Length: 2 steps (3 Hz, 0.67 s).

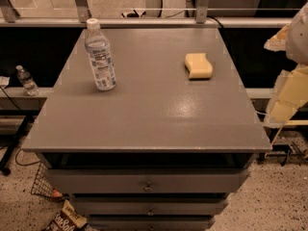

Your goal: Knock blue plastic bottle over

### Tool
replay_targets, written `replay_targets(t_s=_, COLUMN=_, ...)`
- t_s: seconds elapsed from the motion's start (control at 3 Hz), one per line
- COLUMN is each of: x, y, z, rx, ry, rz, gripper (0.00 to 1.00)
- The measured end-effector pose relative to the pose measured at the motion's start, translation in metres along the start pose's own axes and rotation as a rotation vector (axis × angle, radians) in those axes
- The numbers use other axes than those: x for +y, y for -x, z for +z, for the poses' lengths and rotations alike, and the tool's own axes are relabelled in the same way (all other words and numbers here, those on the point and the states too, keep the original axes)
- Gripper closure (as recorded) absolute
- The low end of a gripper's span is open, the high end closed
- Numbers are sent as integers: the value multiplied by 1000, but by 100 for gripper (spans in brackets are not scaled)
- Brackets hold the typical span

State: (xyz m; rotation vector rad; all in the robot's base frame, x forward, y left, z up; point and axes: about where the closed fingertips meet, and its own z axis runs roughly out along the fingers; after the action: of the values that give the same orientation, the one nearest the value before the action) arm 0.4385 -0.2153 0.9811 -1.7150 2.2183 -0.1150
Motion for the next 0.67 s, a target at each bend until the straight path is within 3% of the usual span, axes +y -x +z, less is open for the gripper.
replay_targets(t_s=0.33, x=0, y=0, z=0, rx=0, ry=0, rz=0, gripper=0)
replay_targets(t_s=0.67, x=-15, y=27, z=13, rx=-90, ry=11, rz=14, gripper=0)
